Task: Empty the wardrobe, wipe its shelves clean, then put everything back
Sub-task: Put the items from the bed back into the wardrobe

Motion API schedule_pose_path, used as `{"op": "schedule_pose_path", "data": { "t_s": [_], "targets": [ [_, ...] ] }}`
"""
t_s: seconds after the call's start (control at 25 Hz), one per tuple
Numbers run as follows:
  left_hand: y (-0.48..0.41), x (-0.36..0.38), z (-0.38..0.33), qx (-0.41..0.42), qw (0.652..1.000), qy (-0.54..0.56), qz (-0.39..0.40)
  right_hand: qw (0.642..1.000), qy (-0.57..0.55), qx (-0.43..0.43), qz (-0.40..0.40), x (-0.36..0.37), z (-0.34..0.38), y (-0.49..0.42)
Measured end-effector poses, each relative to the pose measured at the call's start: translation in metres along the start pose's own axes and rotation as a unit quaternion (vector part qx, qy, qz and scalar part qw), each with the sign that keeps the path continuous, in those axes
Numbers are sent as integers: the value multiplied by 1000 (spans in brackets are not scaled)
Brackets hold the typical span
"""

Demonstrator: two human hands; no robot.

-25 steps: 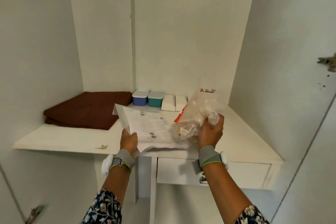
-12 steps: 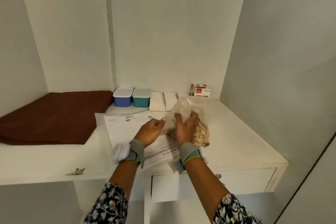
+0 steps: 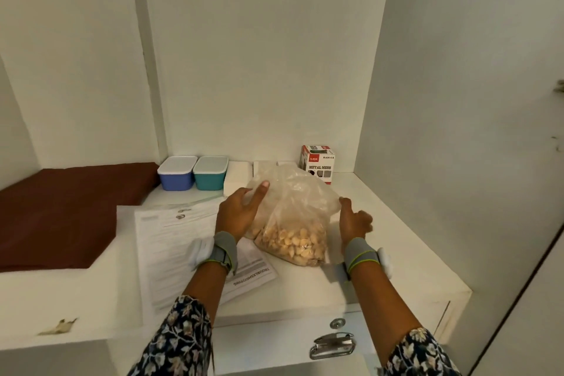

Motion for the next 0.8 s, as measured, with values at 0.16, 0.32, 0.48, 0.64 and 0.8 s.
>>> {"op": "schedule_pose_path", "data": {
  "t_s": [0.16, 0.32, 0.48, 0.64, 0.8],
  "targets": [
    [-17, 3, -26, 12, 999, -49, 9, 976, -74, -18, 204, 35, 3, -10],
    [-41, -2, -37, 26, 999, -4, 27, 971, -129, -135, 147, 28, 39, -20],
    [-42, -34, -32, 43, 955, 292, -37, 930, -204, -266, 149, 9, 115, -10],
    [-42, -33, -1, -15, 934, 356, 20, 907, -154, -336, 202, 16, 155, 3],
    [-37, -23, 10, -58, 943, 329, -15, 948, -93, -207, 223, 23, 109, -12]
  ]
}}
Point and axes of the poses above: each hand's wrist, its own y-axis away from the middle knuckle, its own x-axis out of the palm, z = x × y, the point moved 8 cm from there along -y, towards the middle knuckle, and after that the axes turned 8 degrees about z, right-handed, at the moved point
